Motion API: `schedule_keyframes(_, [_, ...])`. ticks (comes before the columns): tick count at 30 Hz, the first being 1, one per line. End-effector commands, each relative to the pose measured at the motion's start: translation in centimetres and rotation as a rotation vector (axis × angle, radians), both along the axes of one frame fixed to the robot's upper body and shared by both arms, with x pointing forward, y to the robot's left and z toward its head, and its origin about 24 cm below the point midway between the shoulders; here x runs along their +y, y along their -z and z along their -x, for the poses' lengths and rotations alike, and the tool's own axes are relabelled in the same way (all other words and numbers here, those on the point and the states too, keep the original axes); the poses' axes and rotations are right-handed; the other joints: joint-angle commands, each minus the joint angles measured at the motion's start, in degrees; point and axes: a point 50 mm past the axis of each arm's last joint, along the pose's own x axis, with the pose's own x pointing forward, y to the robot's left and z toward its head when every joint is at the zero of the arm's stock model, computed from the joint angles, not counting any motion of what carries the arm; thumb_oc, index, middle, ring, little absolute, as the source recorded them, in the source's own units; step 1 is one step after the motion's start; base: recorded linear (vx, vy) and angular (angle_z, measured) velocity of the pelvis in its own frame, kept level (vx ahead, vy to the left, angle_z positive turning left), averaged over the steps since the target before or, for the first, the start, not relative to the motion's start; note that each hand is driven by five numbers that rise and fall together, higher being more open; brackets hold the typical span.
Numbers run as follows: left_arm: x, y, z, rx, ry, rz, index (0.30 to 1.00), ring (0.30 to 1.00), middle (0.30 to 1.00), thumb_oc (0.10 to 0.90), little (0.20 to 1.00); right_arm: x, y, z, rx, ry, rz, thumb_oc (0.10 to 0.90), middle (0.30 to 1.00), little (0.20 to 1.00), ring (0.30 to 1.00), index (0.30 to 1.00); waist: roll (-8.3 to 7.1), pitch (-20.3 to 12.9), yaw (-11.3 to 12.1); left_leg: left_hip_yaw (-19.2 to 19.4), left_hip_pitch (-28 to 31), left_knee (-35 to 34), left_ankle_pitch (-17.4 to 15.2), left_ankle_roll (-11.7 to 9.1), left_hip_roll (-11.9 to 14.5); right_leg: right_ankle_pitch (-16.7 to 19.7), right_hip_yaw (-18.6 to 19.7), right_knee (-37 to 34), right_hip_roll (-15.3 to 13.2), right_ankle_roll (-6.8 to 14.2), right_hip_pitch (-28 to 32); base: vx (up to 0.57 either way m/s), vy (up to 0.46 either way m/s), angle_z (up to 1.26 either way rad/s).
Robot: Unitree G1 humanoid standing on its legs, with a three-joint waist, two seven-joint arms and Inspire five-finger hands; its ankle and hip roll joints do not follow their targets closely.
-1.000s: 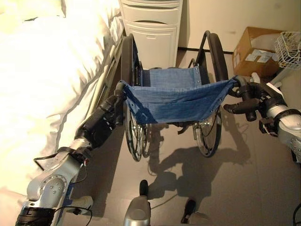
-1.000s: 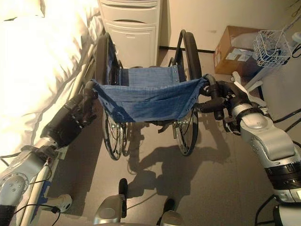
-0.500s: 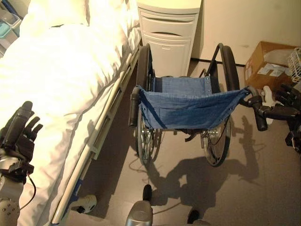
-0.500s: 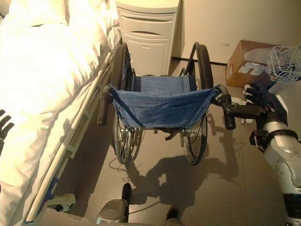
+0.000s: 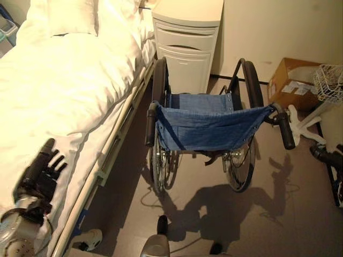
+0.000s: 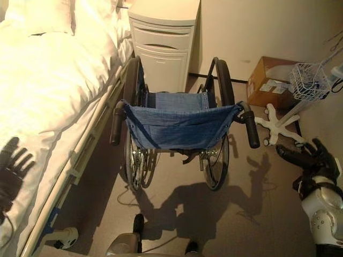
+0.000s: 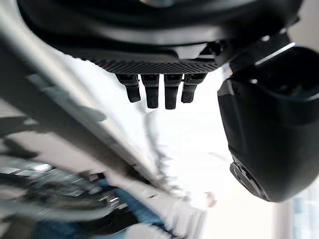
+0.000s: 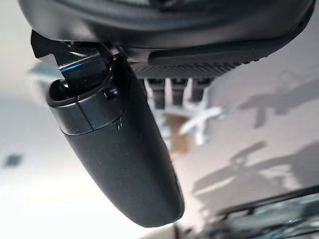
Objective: Push the wheelchair next to the bed
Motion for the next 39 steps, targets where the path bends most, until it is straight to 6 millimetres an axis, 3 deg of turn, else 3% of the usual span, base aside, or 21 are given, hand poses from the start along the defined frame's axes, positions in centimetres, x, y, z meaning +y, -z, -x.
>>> schedule_keyframes(1, [1.0,-1.3,-0.6,-0.031,0.014,-0.087,0.900,0.900,0.900,0.800,0.900,-2.4,-2.6,0.4,-0.130,0.143,0.034,0.800,0.900,0.900,0.900,0.900,0.14,-1.62,-1.28,3.23,5.30,-0.44,-5.17,-1.74,-1.17,2.79,0.85,0.29,2.86,-2.15,-3.12,-0.02,-0.004,-0.06])
schedule_keyframes(2, [0.4,0.1,-0.5,0.025,0.036,-0.058,0.900,0.900,0.900,0.800,0.900,-2.2,-0.3,1.3,-0.095,0.178,-0.046,0.800,0.900,0.900,0.900,0.900,0.19,-1.52,-1.54,3.29,5.38,-0.40,-5.16,-1.67,-1.20,2.89,0.85,0.31,2.82,-2.06,-3.12,-0.01,-0.005,-0.08])
schedule_keyframes(3, [0.0,0.8,-0.5,0.047,0.051,-0.036,0.900,0.900,0.900,0.800,0.900,-2.1,0.8,1.8,-0.070,0.203,-0.089,0.800,0.900,0.900,0.900,0.900,0.20,-1.51,-1.59,3.31,5.43,-0.38,-5.16,-1.64,-1.22,2.94,0.84,0.30,2.80,-2.01,-3.09,-0.01,-0.010,-0.11])
schedule_keyframes(4, [-1.6,3.6,-0.3,0.130,0.102,0.039,0.900,0.900,0.900,0.800,0.900,-1.3,5.4,3.4,0.035,0.275,-0.222,0.800,0.900,0.900,0.900,0.900,0.50,-1.43,-1.76,3.31,6.03,-0.52,-5.41,-1.57,-1.30,2.85,0.73,0.35,2.84,-1.94,-2.69,-0.01,-0.005,-0.08])
schedule_keyframes(6, [-3.0,5.3,-0.4,0.185,0.134,0.079,0.900,0.900,0.900,0.800,0.900,-0.4,8.0,4.2,0.121,0.273,-0.269,0.800,0.900,0.900,0.900,0.900,0.75,-1.51,-1.81,3.21,5.83,-0.49,-5.23,-1.41,-1.42,3.19,0.73,0.26,2.81,-2.02,-2.88,-0.01,-0.003,-0.04])
schedule_keyframes(7, [-4.5,7.1,-0.3,0.250,0.169,0.153,0.900,0.900,0.900,0.800,0.900,0.9,10.4,4.8,0.226,0.281,-0.333,0.800,0.900,0.900,0.900,0.900,1.05,-1.41,-1.71,3.01,6.00,-0.52,-5.22,-1.24,-1.54,3.39,0.73,0.17,2.71,-2.03,-2.70,0.00,-0.006,-0.07])
schedule_keyframes(11, [-7.9,12.1,0.6,0.443,0.211,0.253,0.900,0.900,0.900,0.800,0.900,3.9,15.1,5.8,0.372,0.314,-0.507,0.800,0.900,0.900,0.900,0.900,1.57,-1.64,-1.21,2.58,6.69,-0.88,-5.42,-1.09,-1.74,3.60,0.52,0.05,2.63,-2.01,-2.19,0.01,-0.010,-0.03])
schedule_keyframes(13, [-9.9,15.2,2.3,0.553,0.217,0.354,0.900,0.900,0.900,0.800,0.900,5.1,17.1,7.2,0.488,0.337,-0.556,0.800,0.900,0.900,0.900,0.900,1.69,-2.46,-1.26,2.43,7.24,-1.29,-5.64,-1.08,-1.81,3.62,0.55,0.05,2.67,-1.90,-2.07,0.07,-0.001,0.01])
schedule_keyframes(17, [-12.9,19.3,6.0,0.724,0.174,0.492,0.900,0.900,0.900,0.800,0.900,8.6,20.5,9.6,0.663,0.342,-0.646,0.800,0.900,0.900,0.900,0.900,1.68,-4.23,-1.89,2.63,8.03,-1.77,-6.14,-0.87,-1.95,3.64,0.99,0.05,2.84,-1.98,-2.03,0.07,0.020,0.00])
schedule_keyframes(23, [-14.8,21.5,9.0,0.917,0.159,0.507,0.900,0.900,0.900,0.800,0.900,12.5,22.8,12.1,0.891,0.207,-0.635,0.800,0.900,0.900,0.900,0.900,1.50,-6.09,-2.50,2.80,8.21,-1.77,-6.70,-0.55,-2.19,3.27,1.31,0.05,2.97,-2.21,-2.02,0.04,0.021,0.01])
schedule_keyframes(27, [-14.8,22.3,11.2,1.105,0.152,0.364,0.900,0.900,0.900,0.800,0.900,14.9,23.9,14.0,1.101,-0.060,-0.545,0.800,0.900,0.900,0.900,0.900,1.21,-6.94,-2.87,2.61,8.33,-1.77,-7.20,-0.26,-2.38,2.97,1.14,0.05,2.75,-2.23,-1.86,0.02,0.008,0.00])
schedule_keyframes(28, [-15.1,22.4,11.5,1.129,0.132,0.398,0.900,0.900,0.900,0.800,0.900,15.2,24.0,14.2,1.136,-0.158,-0.512,0.800,0.900,0.900,0.900,0.900,1.17,-7.02,-2.91,2.54,8.32,-1.77,-7.23,-0.20,-2.42,3.00,1.12,0.05,2.70,-2.22,-1.87,0.00,0.000,0.00])
schedule_keyframes(30, [-16.0,22.6,11.9,1.122,0.030,0.525,0.900,0.900,0.900,0.800,0.900,16.0,24.2,14.2,1.215,-0.371,-0.395,0.800,0.900,0.900,0.900,0.900,1.03,-6.98,-2.81,2.02,8.35,-1.77,-7.43,-0.03,-2.65,2.94,0.93,0.05,2.46,-2.24,-1.73,0.00,0.000,0.00])
schedule_keyframes(33, [-16.1,22.6,11.6,1.117,0.044,0.511,0.900,0.900,0.900,0.800,0.900,17.1,24.4,14.3,1.257,-0.538,-0.396,0.800,0.900,0.900,0.900,0.900,0.82,-6.94,-2.51,1.56,8.40,-1.77,-7.51,0.06,-2.83,2.93,0.51,0.05,2.29,-2.31,-1.46,0.01,0.001,0.02])
schedule_keyframes(39, [-16.1,22.6,12.1,1.178,0.048,0.486,0.900,0.900,0.900,0.800,0.900,17.7,24.6,14.8,1.286,-0.593,-0.427,0.800,0.900,0.900,0.900,0.900,0.85,-6.87,-2.10,1.00,8.58,-1.77,-7.68,0.25,-3.06,2.93,-0.07,0.05,2.20,-2.28,-1.07,0.01,0.009,0.12])
